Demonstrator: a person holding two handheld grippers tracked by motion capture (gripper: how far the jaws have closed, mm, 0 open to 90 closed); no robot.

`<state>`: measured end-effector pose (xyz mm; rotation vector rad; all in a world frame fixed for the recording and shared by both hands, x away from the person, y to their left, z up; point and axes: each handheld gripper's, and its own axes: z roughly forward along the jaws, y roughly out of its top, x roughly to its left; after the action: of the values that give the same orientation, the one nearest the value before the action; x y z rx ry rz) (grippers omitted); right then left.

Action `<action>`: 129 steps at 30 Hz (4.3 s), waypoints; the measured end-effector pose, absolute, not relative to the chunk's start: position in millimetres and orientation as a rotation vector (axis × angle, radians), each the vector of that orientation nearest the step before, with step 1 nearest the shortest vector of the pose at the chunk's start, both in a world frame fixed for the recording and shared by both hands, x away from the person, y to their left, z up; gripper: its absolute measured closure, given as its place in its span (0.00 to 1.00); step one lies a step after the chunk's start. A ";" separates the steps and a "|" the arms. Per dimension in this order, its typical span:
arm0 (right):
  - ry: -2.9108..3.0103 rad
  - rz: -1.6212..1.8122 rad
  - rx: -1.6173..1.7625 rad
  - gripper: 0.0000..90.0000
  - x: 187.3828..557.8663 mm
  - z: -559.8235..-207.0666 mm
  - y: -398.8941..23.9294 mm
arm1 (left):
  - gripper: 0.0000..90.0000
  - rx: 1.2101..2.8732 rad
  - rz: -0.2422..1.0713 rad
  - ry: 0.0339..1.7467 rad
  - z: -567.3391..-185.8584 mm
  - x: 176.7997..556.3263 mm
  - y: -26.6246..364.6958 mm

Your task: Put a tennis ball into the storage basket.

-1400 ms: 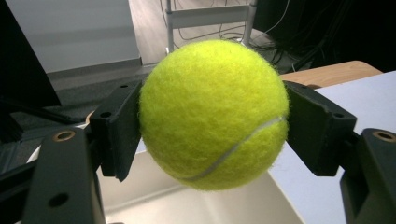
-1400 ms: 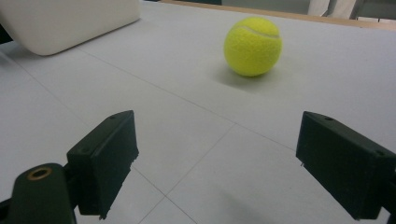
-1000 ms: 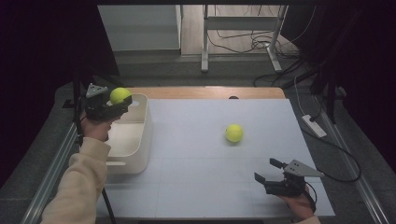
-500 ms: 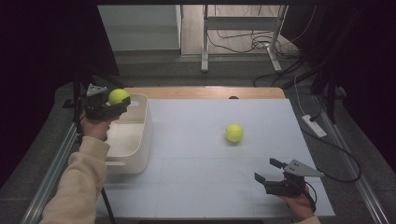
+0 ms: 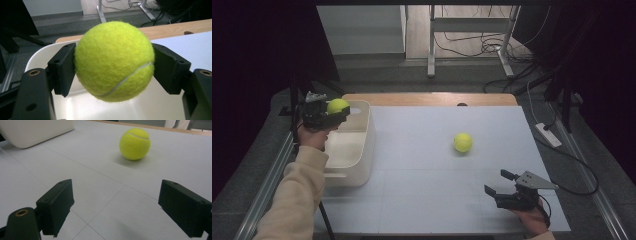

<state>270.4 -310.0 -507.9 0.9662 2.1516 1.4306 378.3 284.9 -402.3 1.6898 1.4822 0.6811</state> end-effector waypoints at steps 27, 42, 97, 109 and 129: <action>2.157 1.426 0.963 0.14 270.4 -508.4 -310.0 | 0.22 1.701 0.685 1.519 -406.4 381.3 289.8; 2.160 1.423 0.964 0.14 270.4 -508.6 -309.6 | 0.16 1.708 0.667 1.428 -396.9 370.6 282.5; 2.159 1.431 0.974 0.14 271.8 -507.9 -308.0 | 0.17 1.782 0.495 1.008 -378.1 319.8 201.2; 2.168 1.433 0.956 0.14 271.9 -508.2 -308.2 | 0.17 1.799 0.460 0.969 -379.8 317.4 186.3; 2.174 1.437 0.945 0.14 271.7 -508.5 -308.8 | 0.17 1.840 0.404 0.898 -382.0 319.6 150.9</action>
<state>271.7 -308.8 -508.5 0.9451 2.1739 1.4367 319.6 150.9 -382.0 1.8396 0.8984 0.4039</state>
